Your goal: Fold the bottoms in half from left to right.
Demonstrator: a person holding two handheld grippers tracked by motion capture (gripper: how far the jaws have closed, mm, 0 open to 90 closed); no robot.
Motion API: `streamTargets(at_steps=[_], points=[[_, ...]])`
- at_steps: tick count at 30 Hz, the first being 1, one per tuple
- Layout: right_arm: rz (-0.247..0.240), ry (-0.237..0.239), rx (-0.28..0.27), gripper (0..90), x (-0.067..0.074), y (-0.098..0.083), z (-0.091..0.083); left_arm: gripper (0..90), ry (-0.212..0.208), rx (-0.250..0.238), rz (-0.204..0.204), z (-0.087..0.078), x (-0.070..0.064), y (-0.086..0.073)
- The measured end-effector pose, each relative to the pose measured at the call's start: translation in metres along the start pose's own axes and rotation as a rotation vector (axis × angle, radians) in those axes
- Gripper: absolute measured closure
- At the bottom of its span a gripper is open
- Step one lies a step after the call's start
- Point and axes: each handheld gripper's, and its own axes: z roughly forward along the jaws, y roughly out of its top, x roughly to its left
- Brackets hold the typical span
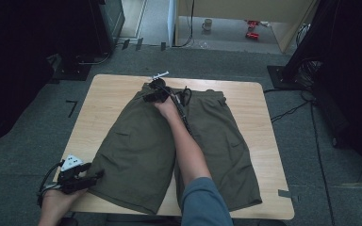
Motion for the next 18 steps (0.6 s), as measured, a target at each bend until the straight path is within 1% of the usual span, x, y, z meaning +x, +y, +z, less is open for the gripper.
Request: streamTargets(at_steps=[2,4,6,7,9,11,12,13,14,16,17,18], points=[[0.005,-0.006,0.009,31.0,0.002,0.002,0.006,43.9,-0.012,0.002,-0.009,0.000,-0.001,0.000],[0.012,-0.008,0.017,31.0,0.004,0.002,0.013,51.8,-0.033,0.007,-0.007,-0.001,-0.002,0.000],[0.021,-0.017,0.029,30.3,0.005,0.002,0.018,55.3,-0.050,0.011,0.002,-0.001,-0.003,0.000],[0.022,-0.022,0.027,30.1,0.005,0.001,0.021,58.1,-0.057,0.016,0.007,-0.002,-0.004,0.000],[0.027,-0.029,0.022,30.4,0.006,0.001,0.023,60.9,-0.072,0.021,0.009,-0.001,-0.005,0.000],[0.021,-0.038,0.017,31.9,0.007,0.001,0.025,65.6,-0.089,0.033,0.012,-0.001,-0.008,0.001],[0.021,-0.038,0.017,31.9,0.007,0.001,0.025,67.4,-0.089,0.033,0.012,-0.001,-0.008,0.001],[0.025,-0.041,0.014,33.6,0.007,0.001,0.026,67.4,-0.094,0.036,0.018,-0.001,-0.008,0.001],[0.024,-0.048,0.013,34.6,0.007,0.001,0.027,69.1,-0.102,0.043,0.015,0.000,-0.009,0.001],[0.011,-0.065,0.007,40.0,0.009,0.000,0.028,72.7,-0.111,0.052,0.014,0.000,-0.011,0.002],[-0.007,-0.084,0.001,42.9,0.010,-0.001,0.029,73.5,-0.115,0.054,0.023,0.001,-0.013,0.003],[-0.031,-0.119,-0.008,49.6,0.012,-0.003,0.029,74.9,-0.118,0.058,0.029,0.001,-0.014,0.003]])
